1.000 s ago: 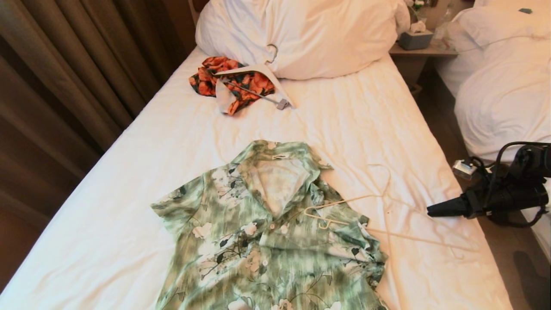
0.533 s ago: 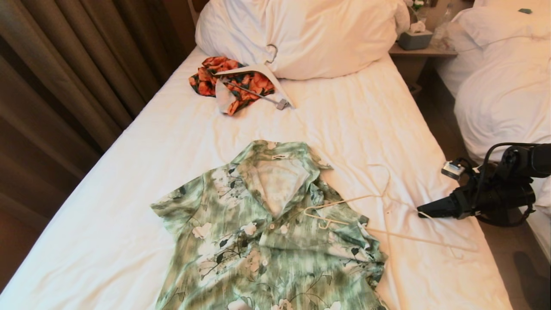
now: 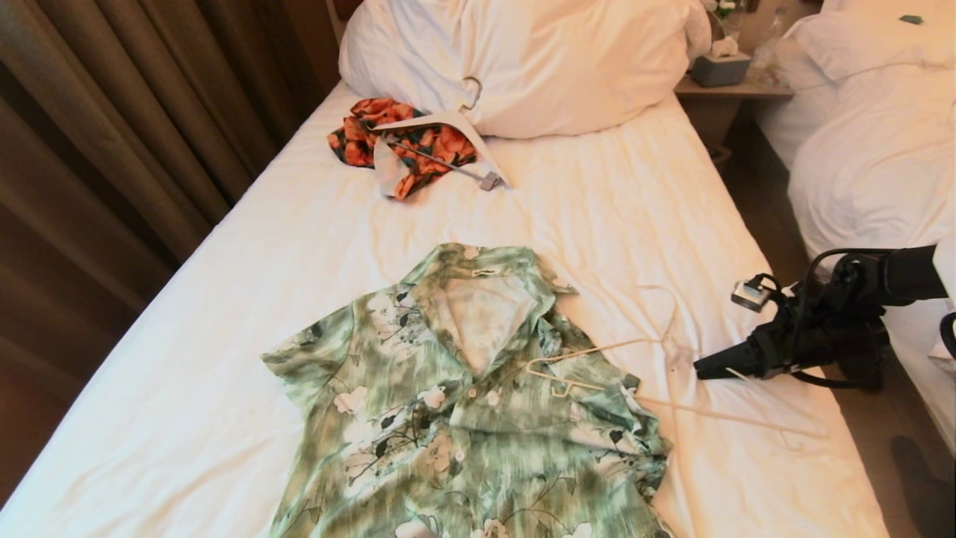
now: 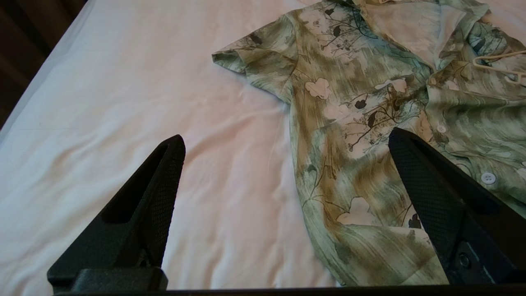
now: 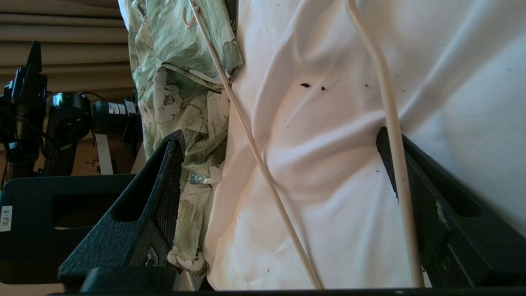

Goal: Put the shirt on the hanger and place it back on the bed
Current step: Lift the shirt and hanger

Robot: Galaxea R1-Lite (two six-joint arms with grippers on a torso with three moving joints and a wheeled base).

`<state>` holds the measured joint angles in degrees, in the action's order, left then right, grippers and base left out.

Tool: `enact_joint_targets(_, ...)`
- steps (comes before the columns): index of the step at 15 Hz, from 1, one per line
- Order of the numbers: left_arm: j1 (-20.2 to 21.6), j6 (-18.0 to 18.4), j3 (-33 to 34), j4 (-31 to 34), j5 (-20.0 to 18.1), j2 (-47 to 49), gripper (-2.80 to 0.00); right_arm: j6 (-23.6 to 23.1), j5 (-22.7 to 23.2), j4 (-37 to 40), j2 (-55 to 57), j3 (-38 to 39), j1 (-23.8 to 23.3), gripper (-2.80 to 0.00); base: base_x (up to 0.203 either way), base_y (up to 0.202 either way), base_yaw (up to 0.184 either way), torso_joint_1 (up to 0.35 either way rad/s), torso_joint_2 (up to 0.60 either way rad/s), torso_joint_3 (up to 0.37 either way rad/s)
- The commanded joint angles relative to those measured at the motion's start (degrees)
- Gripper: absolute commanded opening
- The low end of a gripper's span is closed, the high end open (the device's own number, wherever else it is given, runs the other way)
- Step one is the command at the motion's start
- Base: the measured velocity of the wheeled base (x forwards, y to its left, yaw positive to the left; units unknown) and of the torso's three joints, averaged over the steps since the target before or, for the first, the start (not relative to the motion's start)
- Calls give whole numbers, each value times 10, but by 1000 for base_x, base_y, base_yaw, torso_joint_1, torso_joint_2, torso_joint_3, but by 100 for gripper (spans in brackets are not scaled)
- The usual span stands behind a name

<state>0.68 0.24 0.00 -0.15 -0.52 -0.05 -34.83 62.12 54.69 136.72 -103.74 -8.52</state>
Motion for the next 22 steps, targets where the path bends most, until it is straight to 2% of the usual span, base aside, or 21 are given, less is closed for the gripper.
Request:
enact_joint_targets(1,0,0,1,0,0,0,0,-1,2,3,3,0,7,0,0,0,0,0,0,0)
enact_joint_targets(6,0,0,0,0,0,0,0,9,1,-16,14,1,10,0,0,0,0,0,0,0)
enact_joint_targets(7,0,0,1,0,0,0,0,9,0,-19,15,2,9,-280,0,0,0,0,0,0)
enact_joint_targets(16,0,0,0,0,0,0,0,9,-6,-17,9,2,11,-280,0,0,0,0,0,0)
enact_joint_targets(22,0,0,1,0,0,0,0,6,-4,-17,-67,38,7,-280,0,0,0,0,0,0)
